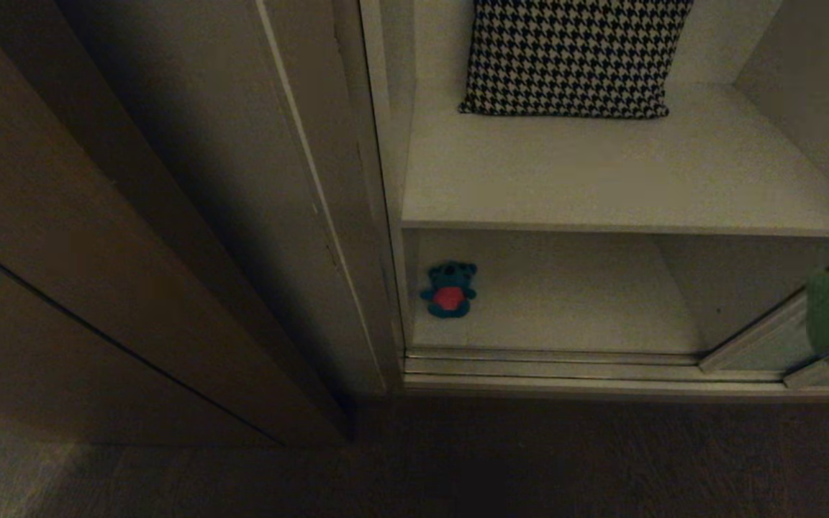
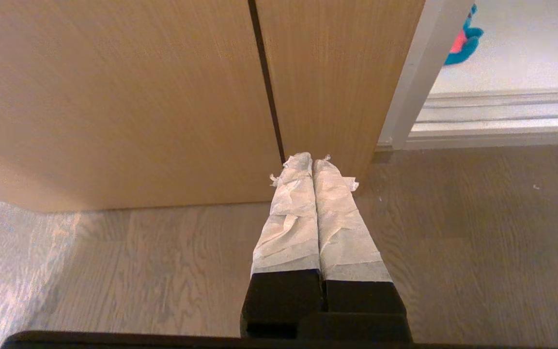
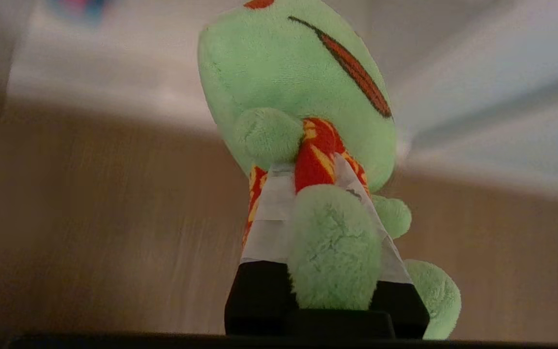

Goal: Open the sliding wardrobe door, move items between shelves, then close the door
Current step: Place the green doll on the lower shelf

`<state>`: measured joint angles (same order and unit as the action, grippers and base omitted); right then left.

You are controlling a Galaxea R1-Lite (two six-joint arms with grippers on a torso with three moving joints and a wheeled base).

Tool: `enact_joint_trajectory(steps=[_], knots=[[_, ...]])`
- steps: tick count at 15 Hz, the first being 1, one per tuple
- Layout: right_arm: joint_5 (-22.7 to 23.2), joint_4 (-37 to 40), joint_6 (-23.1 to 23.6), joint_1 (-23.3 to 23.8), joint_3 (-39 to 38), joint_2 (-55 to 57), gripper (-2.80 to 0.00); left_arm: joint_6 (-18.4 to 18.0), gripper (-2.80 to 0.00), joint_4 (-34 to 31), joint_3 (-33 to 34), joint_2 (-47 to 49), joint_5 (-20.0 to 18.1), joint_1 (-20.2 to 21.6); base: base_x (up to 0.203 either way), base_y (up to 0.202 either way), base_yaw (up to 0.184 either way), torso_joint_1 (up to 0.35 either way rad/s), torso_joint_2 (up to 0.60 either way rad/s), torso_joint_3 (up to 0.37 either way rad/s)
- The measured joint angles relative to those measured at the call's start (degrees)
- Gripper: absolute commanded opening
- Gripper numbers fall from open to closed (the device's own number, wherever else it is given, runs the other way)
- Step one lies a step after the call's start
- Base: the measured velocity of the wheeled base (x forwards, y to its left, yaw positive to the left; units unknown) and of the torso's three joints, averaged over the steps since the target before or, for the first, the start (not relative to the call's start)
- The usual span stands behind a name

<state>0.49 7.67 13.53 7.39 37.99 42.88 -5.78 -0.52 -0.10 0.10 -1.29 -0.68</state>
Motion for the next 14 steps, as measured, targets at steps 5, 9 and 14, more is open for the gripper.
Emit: enact_joint_trajectory(steps=[5,9,14], knots=[[-0.12,14.46,-1.78,-0.15,-15.08,-19.86,-2.8,0.02,-2.8,0.0,0.0,0.0,-0.01,0.0,0.0,0.0,0.0,0.0,0.0,0.0],[-0.49,7.62,-4.28,-0.17,-26.69,-25.85,-2.8,0.02,-2.8,0.0,0.0,0.0,-0.02,0.02,0.0,0.0,0.0,0.0,0.0,0.0],[-0.27,1.35,-9.19,-0.23,-32.17,-27.28,-2.8,0.02,-2.8,0.0,0.0,0.0,-0.02,0.0,0.0,0.0,0.0,0.0,0.0,0.0]])
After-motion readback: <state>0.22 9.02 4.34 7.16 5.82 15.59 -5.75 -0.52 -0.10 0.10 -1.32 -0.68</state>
